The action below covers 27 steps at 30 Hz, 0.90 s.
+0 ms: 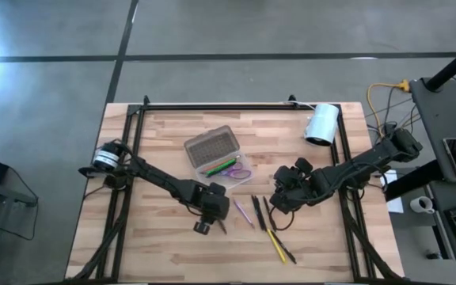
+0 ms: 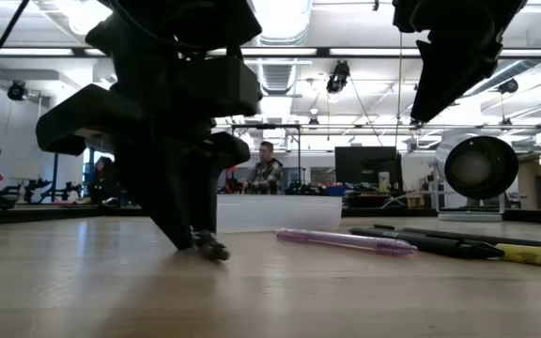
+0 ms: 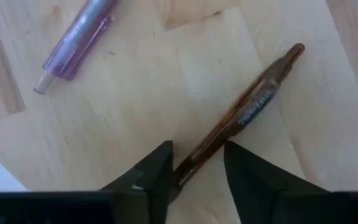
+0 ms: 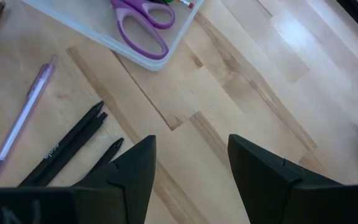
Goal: Pick & place school supplies into a supply box
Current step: Put the brown pen into the black supply box
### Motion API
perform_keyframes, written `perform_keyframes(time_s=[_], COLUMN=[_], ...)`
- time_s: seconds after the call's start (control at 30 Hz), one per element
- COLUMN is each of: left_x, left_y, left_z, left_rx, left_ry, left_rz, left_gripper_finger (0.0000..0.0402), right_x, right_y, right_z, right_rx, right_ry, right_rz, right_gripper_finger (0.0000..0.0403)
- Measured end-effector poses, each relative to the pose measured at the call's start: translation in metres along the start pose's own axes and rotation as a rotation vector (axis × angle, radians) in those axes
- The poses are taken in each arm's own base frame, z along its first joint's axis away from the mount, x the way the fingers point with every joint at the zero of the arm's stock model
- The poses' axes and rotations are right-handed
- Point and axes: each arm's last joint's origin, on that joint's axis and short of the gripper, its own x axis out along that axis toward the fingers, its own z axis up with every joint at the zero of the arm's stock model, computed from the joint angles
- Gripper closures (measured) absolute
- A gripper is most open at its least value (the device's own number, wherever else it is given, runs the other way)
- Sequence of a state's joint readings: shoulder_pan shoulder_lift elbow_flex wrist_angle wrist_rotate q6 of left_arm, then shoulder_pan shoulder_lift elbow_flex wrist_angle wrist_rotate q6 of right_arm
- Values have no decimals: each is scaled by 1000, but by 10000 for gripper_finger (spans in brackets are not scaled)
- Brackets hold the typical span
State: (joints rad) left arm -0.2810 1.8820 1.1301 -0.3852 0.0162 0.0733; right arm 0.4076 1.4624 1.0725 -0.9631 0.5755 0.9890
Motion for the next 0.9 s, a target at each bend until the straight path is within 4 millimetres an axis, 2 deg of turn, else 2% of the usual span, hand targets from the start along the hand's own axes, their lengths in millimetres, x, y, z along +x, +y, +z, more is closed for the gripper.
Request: perform_keyframes(time_s=[0.17,0.33,0.57,0.77,0.9], left_x=[0,0,-7,-31,-38], left_y=[0,0,1,2,4], left_z=[0,-1,7,29,30], left_rx=[27,-28,-130,-230,-308], left_ry=[1,6,13,12,63], left_rz=[1,6,5,1,33], left_gripper_finger=[344,388,390,393,393], right_x=[0,0,1,1,1], right_y=[0,0,0,0,0], right_z=[0,0,0,0,0], right_rx=[3,5,5,1,-3], right_ry=[1,1,0,-2,-2], right_rz=[-1,-1,-1,-3,-4], right_gripper_finger=[211,211,211,211,211])
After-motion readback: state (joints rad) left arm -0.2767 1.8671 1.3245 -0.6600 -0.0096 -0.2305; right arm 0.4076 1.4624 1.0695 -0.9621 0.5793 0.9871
